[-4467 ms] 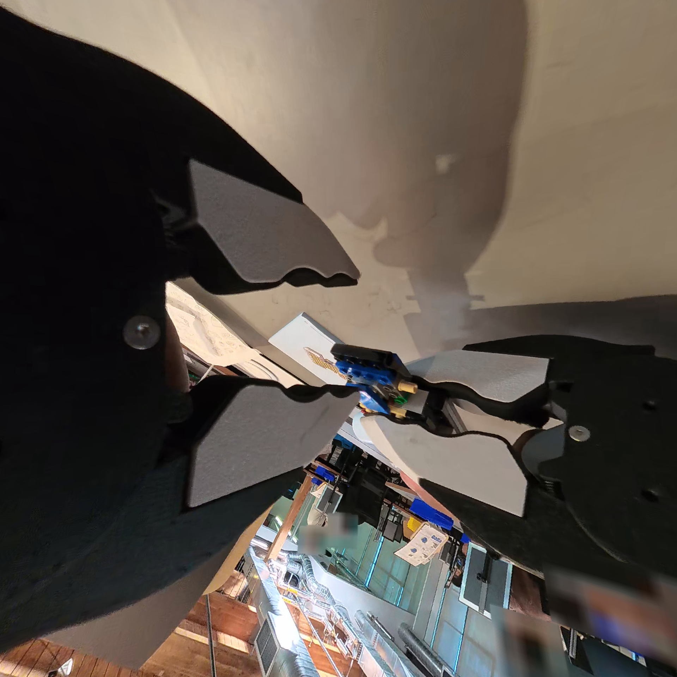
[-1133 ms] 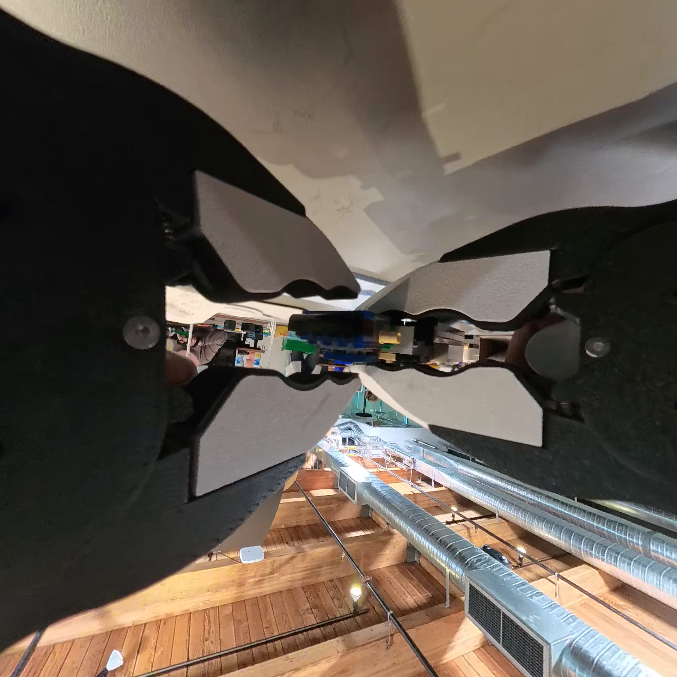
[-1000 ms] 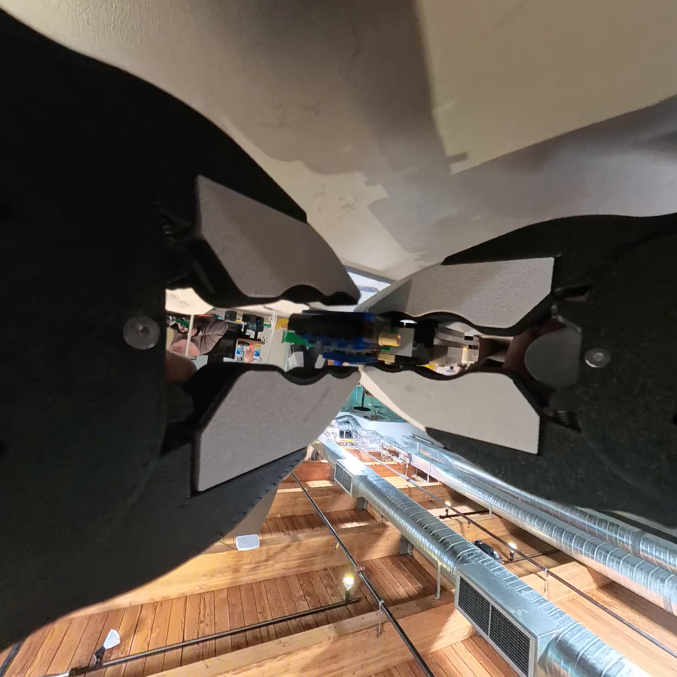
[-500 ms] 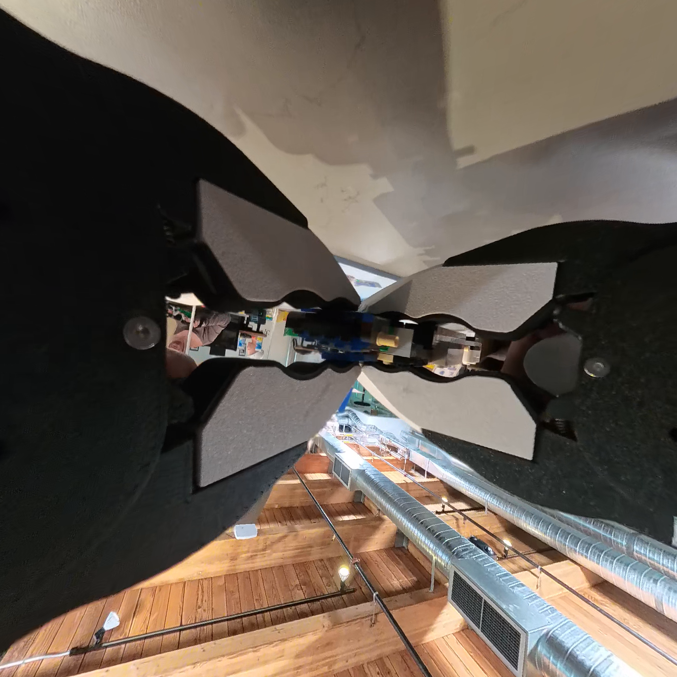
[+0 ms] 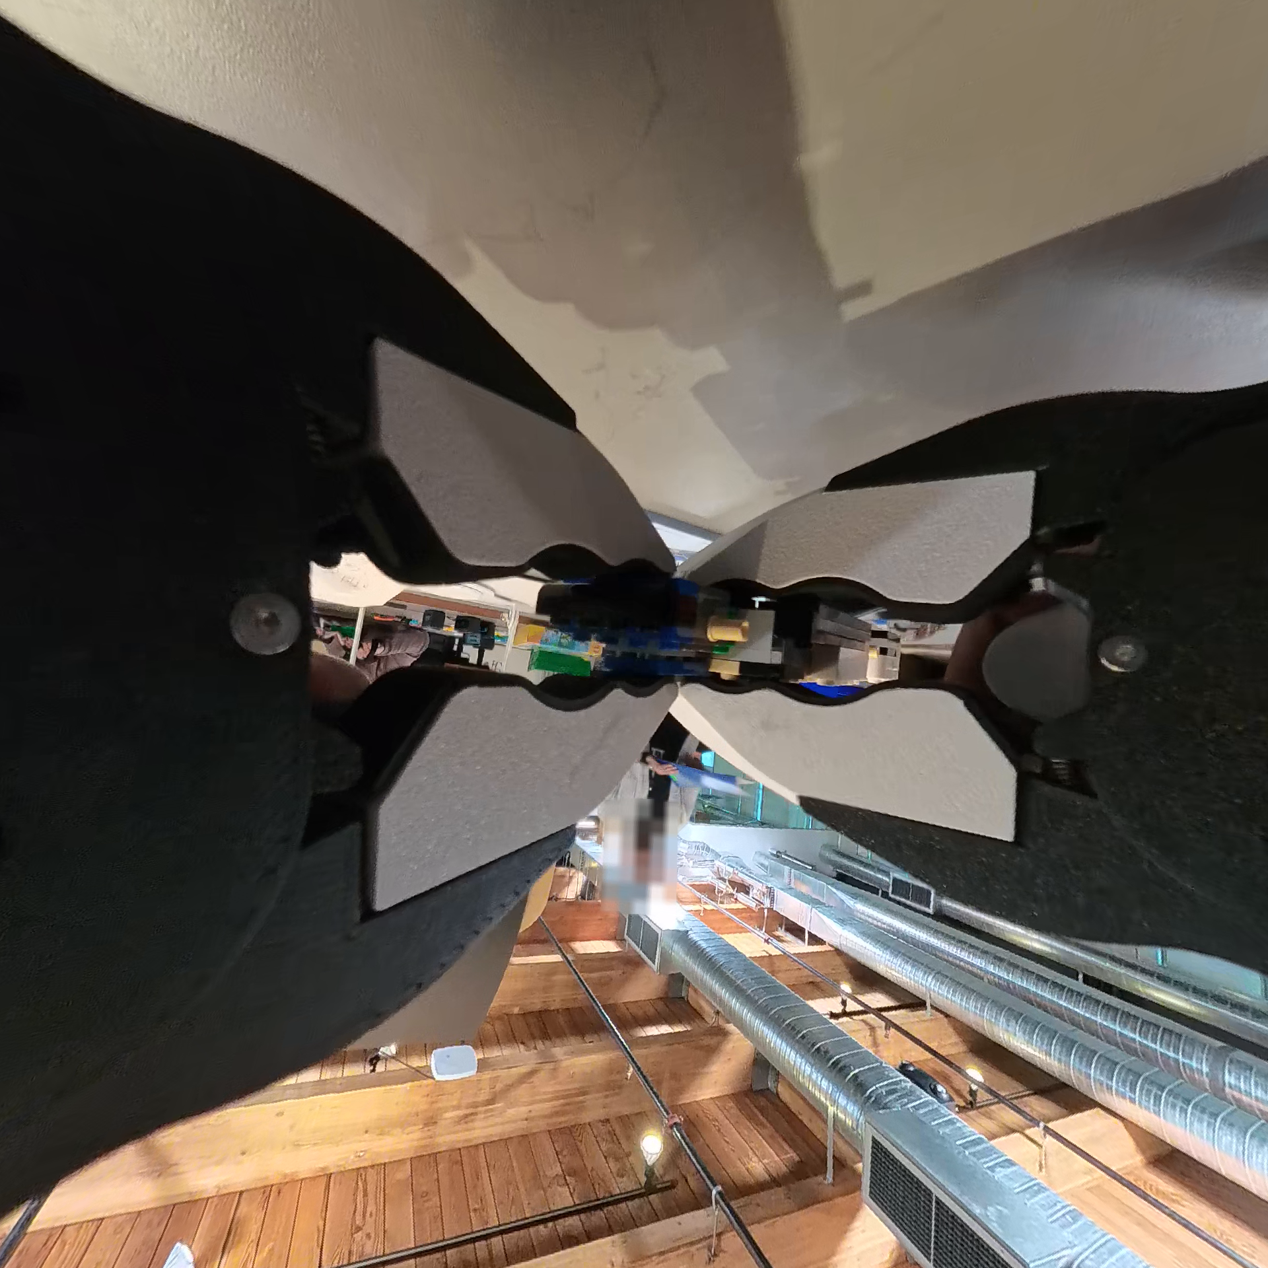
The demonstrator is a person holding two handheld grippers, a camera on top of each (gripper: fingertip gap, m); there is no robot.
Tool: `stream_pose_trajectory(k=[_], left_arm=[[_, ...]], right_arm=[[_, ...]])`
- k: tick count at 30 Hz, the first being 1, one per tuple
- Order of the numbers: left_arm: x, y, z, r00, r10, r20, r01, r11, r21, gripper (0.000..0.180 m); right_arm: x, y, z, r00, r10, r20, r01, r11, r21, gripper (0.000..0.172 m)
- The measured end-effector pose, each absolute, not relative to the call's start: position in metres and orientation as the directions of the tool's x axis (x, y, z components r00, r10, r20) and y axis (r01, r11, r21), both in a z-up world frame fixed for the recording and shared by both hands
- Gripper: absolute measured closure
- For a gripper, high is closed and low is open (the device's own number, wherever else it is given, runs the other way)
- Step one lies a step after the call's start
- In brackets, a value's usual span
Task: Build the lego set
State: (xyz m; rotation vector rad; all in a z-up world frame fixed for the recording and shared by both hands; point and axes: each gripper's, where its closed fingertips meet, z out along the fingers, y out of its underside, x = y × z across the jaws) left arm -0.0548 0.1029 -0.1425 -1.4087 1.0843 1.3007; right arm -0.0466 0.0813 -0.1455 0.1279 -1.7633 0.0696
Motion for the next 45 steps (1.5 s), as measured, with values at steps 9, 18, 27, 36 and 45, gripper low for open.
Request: stream_pose_trajectory(k=[9,18,27,36,45], left_arm=[[-0.055,0.102,-0.142,0.070,-0.020,-0.997,-0.975,-0.213,-0.064,0.157],[-0.052,0.099,-0.135,0.163,0.009,-0.987,-0.973,-0.164,-0.163,0.156],[-0.046,0.100,-0.132,0.125,0.022,-0.992,-0.990,-0.069,-0.126,0.156],[-0.068,0.137,-0.127,0.000,0.030,-1.000,-0.999,-0.040,-0.002,0.156],[-0.092,0.173,-0.116,0.021,0.146,-0.989,-0.999,-0.028,-0.025,0.157]], right_arm=[[-0.048,0.082,-0.143,-0.171,-0.050,0.984,-0.100,0.994,0.033,0.148],[-0.037,0.087,-0.134,-0.107,0.155,0.982,-0.095,0.982,-0.165,0.133],[-0.024,0.090,-0.127,-0.158,0.333,0.930,-0.142,0.924,-0.355,0.119],[-0.040,0.117,-0.118,-0.030,0.312,0.950,-0.154,0.937,-0.312,0.109],[-0.061,0.161,-0.135,0.071,0.346,0.935,-0.089,0.936,-0.340,0.104]])
